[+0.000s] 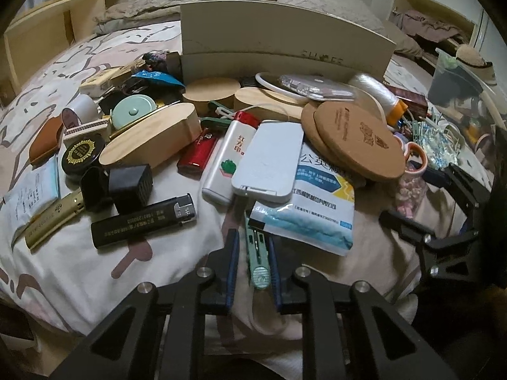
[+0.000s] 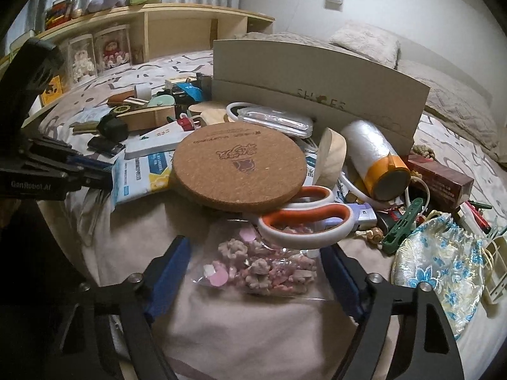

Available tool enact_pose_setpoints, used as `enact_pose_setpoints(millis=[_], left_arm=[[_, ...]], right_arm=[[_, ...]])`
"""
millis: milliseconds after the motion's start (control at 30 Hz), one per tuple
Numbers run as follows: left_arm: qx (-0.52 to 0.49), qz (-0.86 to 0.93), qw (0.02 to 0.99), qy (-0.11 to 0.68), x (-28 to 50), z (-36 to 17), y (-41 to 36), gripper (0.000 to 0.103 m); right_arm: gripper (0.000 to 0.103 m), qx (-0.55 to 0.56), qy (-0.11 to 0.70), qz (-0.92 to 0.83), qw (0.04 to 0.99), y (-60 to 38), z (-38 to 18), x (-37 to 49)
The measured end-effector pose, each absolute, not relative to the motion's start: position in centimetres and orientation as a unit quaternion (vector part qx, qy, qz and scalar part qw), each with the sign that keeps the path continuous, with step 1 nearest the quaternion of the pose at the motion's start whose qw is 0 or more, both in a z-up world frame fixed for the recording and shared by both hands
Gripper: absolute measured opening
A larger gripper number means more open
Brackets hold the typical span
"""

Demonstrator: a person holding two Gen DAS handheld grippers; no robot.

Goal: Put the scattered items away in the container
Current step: 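Close left gripper on the green clip while right gripper closes on the pink candy bag, then lift both held items and carry them over the white box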

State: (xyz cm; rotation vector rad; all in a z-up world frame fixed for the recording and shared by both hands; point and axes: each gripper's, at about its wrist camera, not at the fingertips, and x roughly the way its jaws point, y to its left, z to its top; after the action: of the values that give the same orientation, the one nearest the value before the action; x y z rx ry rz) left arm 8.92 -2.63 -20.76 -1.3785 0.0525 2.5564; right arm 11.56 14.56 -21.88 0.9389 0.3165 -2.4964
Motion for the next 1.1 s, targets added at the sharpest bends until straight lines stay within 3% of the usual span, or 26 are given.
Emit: enact_pose_setpoints(millis=[133,267,867,1100], left_arm=[[-0.470,0.874,0.120,0.026,9.0,-20.6,-2.5,0.018],[-0.459,0.881,0.114,0.030,9.1,-20.1,-2.7,0.012],[-0.419,0.905,0.071,0.005,8.6,-18.1,-5.3,0.012],[-0.417,0.906,0.067,-0.002,8.5,-17.9,-5.6,0.012]], right_arm=[[0.055,0.341,0.118,-0.906,0.223,15.0,-21.6,11.4],[0.044,0.339,0.122,-0.905,0.225,15.3,-21.2,11.5],[0.038,0.327,0.082,-0.926,0.171,19.5,-18.8,10.7],[0.038,0.299,-0.007,-0.941,0.160,23.0,-16.0,10.3]])
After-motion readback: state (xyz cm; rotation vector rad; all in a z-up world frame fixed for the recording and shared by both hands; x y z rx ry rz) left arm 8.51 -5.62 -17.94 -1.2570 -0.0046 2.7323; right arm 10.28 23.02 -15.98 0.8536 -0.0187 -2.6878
